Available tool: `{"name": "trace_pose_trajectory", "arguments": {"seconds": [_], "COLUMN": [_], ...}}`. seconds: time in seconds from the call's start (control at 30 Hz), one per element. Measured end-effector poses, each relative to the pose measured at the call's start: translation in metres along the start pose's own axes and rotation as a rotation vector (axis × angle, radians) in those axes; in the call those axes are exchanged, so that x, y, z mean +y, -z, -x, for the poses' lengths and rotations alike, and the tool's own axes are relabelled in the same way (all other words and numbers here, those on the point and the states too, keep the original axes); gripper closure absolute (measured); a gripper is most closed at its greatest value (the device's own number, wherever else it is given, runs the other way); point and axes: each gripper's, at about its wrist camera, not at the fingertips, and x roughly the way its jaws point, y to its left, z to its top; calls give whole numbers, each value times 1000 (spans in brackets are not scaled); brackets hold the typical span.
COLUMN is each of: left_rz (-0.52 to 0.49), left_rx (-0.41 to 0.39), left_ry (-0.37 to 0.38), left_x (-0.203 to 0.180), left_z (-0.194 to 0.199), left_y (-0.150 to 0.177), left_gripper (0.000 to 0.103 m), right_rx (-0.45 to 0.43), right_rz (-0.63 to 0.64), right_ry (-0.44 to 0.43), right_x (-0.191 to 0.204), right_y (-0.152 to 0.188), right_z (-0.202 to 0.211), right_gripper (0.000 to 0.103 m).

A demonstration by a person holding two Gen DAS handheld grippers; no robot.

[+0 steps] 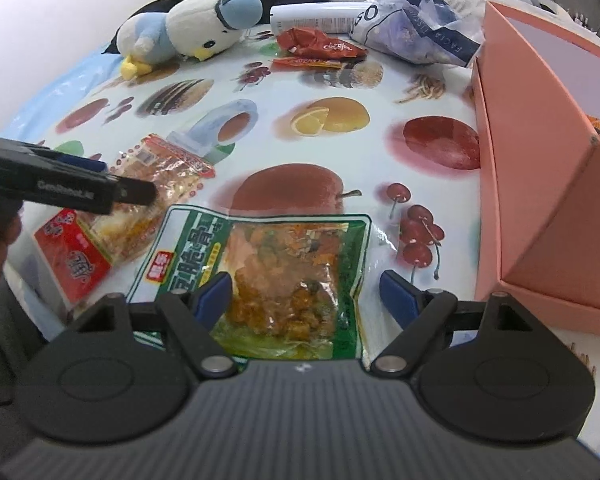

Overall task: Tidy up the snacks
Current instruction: 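Lift the orange packet with the left gripper while the right lifts the green-labelled packet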

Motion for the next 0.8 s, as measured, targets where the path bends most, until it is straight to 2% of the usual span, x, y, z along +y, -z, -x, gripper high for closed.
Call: {"name": "trace_pose_trajectory", "arguments": {"seconds": [0.1,0.23,0.37,0.43,0.57,0.8], "left_rz": [-7,-8,1,1,8,95], "left_rx": [4,15,22,37,49,39], "left_ry": [-2,-2,9,40,76,117], "left_x": [-4,-9,-14,-18,-25,-33], "left_z": [-3,-1,4,7,14,47], "left_y": [-1,-3,-3,-4,-2,-1], "left_gripper": [24,35,51,58,62,63], "right_rx": [6,6,-1,-4,1,-46], "right_rz": [24,53,61,41,-51,-59], "right_ry": [-2,0,17,12,-2,61], "right_x": [5,12,19,17,1,-7], "right_y": [-3,-4,-5,-5,-8,-15], "right_z": [-2,-1,1,3,12,50], "right_gripper": [30,41,47,49,51,51]}}
